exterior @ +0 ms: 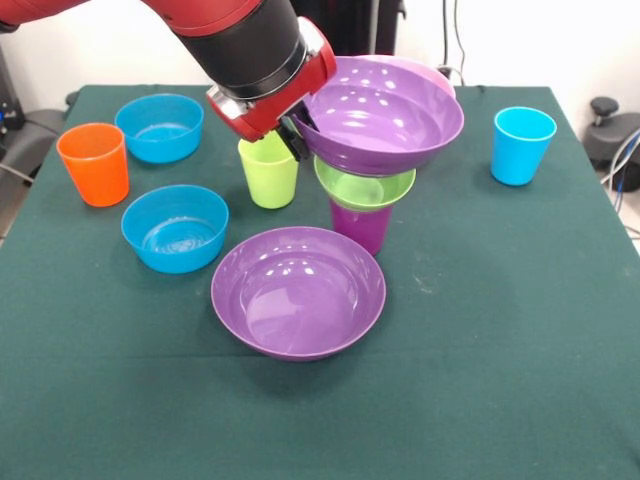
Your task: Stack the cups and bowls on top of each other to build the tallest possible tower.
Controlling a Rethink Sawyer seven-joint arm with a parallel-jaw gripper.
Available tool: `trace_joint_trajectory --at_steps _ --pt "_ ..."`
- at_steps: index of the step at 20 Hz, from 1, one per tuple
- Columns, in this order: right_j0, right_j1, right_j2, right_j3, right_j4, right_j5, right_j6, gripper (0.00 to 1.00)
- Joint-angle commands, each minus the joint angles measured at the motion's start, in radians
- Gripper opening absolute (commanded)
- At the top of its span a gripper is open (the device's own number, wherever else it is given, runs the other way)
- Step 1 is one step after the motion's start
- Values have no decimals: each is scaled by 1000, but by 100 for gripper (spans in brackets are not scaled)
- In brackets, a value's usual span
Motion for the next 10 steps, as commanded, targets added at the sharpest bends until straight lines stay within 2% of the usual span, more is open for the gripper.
trace_joint_trajectory --at_steps 1,10 --pt "-9 -7 18 52 -23 34 -289 0" --pt "-19 -12 24 72 -37 23 -285 0"
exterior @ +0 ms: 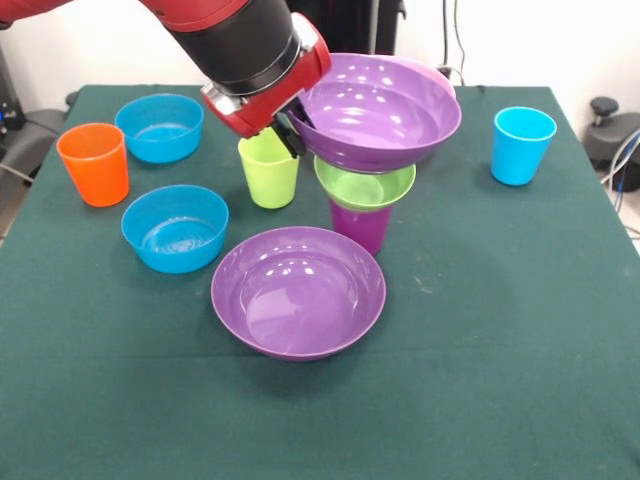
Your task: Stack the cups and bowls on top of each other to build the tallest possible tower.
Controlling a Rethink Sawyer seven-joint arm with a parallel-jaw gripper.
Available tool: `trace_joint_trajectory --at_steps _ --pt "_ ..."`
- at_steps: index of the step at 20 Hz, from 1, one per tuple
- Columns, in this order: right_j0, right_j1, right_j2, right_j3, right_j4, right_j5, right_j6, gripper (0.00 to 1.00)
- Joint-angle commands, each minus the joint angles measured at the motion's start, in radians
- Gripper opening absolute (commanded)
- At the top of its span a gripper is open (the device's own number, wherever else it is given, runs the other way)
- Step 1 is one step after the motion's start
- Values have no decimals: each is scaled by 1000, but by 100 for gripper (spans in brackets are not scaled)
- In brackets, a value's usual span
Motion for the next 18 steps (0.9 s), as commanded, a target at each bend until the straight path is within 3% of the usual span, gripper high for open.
trace_joint_trajectory --at_steps 1,18 --pt "-6 -18 15 72 -36 20 -282 0" --pt "-6 -6 23 87 -57 -16 -259 0"
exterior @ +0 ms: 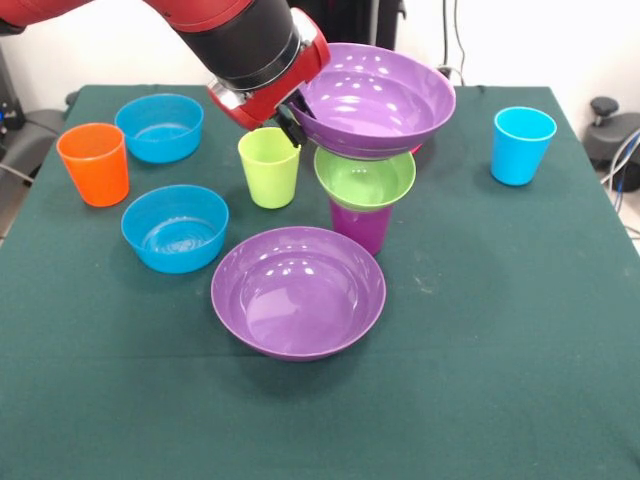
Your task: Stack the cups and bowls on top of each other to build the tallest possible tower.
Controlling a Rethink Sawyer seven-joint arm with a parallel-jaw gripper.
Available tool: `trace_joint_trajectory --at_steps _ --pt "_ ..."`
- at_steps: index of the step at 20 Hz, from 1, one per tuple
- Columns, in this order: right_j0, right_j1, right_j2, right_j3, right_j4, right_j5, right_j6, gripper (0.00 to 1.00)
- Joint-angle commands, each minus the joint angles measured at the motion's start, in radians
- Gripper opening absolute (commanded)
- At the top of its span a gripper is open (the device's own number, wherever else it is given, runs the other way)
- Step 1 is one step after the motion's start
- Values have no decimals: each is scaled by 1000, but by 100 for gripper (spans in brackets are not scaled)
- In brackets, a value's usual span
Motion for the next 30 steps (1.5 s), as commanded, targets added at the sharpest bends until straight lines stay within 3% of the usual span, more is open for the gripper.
trace_joint_trajectory --at_steps 1,6,16,23,30 --pt "17 -5 13 32 -51 -20 -261 0" --pt "-1 0 49 34 -21 -91 -231 0" --pt "-16 -10 74 32 -16 -91 -221 0" --pt "17 -27 49 -19 -39 9 -241 0" --pt "44 -38 46 -69 -43 24 -235 0"
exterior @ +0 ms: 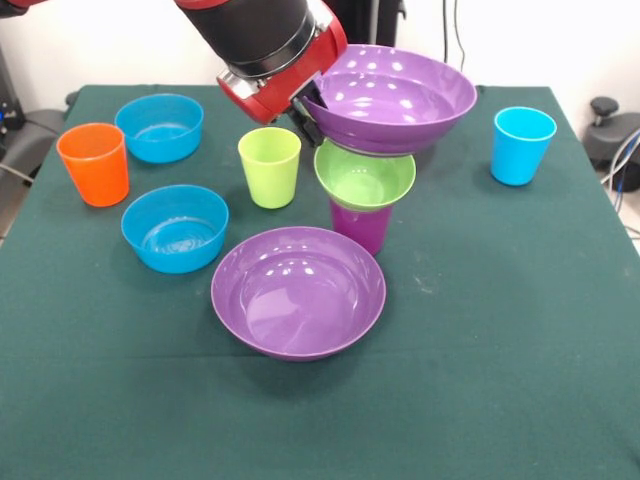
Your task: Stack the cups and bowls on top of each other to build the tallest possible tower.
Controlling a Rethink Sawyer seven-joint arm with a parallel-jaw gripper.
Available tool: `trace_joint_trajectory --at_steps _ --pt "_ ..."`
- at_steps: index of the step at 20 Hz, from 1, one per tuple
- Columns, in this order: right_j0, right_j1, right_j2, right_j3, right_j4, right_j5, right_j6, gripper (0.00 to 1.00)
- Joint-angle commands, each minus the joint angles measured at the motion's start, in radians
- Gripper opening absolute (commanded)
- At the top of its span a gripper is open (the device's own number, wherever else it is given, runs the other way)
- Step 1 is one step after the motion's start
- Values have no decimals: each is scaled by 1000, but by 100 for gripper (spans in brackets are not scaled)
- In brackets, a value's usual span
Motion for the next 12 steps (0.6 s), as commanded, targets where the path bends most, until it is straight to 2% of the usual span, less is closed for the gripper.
trace_joint_trajectory --at_steps 1,6,12 --pt "48 -31 -16 -62 -56 38 -243 0" --pt "26 -32 -16 -27 -93 -48 -260 0" --pt "38 -9 -43 -20 -165 -115 -257 0"
